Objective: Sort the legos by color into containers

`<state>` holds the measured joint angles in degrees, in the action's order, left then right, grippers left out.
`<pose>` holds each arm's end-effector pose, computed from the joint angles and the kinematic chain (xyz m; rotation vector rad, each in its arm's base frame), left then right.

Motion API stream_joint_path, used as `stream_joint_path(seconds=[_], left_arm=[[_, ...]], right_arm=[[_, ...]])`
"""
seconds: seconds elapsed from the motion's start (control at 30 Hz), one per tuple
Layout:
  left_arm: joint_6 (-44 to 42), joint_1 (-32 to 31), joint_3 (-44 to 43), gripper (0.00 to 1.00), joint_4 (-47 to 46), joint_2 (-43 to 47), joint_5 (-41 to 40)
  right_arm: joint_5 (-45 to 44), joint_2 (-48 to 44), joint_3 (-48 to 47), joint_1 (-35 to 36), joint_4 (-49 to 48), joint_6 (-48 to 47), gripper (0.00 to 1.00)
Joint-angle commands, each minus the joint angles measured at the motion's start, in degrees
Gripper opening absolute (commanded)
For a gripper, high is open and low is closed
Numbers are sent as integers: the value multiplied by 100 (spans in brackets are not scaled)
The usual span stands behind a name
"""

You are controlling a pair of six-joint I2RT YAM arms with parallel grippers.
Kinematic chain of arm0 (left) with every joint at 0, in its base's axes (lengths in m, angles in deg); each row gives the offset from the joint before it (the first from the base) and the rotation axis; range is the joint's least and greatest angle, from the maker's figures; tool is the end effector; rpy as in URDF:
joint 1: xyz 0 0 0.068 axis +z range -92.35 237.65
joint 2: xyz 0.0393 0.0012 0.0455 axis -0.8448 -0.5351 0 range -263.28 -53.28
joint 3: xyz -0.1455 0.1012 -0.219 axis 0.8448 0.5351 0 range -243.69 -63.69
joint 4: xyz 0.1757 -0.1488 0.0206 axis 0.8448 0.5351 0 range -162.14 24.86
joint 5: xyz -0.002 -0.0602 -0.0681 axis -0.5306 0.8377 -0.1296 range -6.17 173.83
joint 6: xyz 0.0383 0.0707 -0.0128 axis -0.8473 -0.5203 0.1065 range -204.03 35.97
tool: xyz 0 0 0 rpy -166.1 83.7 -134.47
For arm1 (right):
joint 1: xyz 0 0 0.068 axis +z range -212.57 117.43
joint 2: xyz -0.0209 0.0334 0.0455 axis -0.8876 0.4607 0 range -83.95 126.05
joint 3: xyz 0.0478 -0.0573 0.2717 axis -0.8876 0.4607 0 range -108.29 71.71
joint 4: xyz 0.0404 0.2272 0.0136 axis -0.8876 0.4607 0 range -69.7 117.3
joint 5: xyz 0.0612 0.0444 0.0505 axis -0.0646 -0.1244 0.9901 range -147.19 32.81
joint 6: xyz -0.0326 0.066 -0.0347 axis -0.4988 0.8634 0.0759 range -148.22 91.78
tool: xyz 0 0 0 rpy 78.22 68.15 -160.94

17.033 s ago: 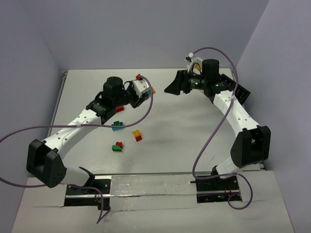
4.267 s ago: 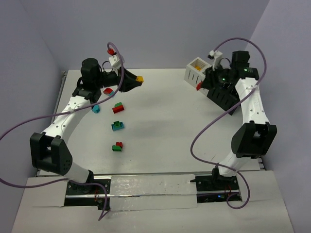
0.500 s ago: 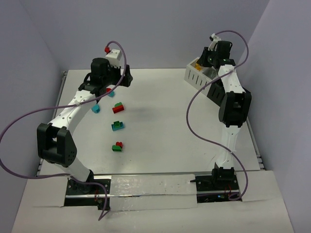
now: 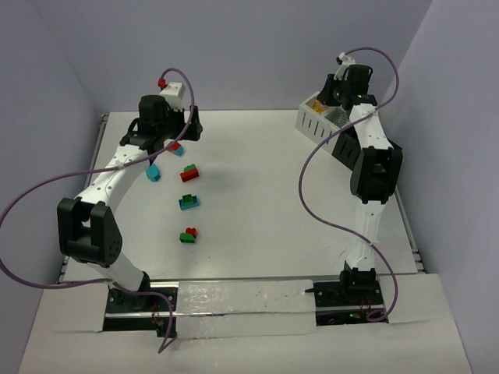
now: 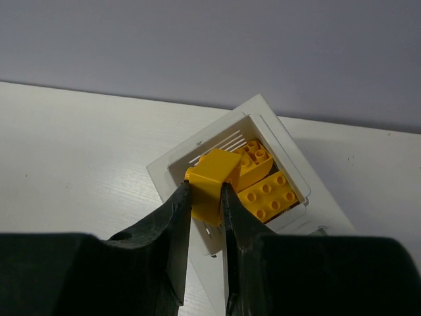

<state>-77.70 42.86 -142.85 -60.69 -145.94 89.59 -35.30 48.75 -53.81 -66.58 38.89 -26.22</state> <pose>0.3694 -0.1049 0.3343 0.2135 2.0087 -0.3357 0.5497 -0.0121 0.2867 -0.1369 1.9996 0.3628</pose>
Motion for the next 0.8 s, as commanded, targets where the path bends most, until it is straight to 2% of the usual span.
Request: stream_joint_path(seconds=[0.0,0.13,0.17,0.47,0.53,0.57,0.7,0.77], left_arm=[[-17,124,-46,99,101,-14,73],[4,263,-113,99,177,-121,83],[21,305,-124,99,206,-148,108],[-96,729,-71,99,468,-146,278],[-328,930,-65,97,822,-235,259],[-369,969,-59,96,892,-252,259],[-555,1322,-57,95,1312,-590,-423],[-495,1377,-182,95,1522,-715,-541]], right_arm=[[-89,81,-299,14,-276,-60,29],[-96,7,-291,38,-277,-59,56],[-97,-17,-290,47,-271,-59,59],[52,-537,-204,173,-243,-36,75],[146,-998,-2,280,-304,-63,87],[182,-1070,75,326,-306,-92,89],[289,-1787,542,665,-147,-354,100],[284,-1919,782,770,-73,-399,100]])
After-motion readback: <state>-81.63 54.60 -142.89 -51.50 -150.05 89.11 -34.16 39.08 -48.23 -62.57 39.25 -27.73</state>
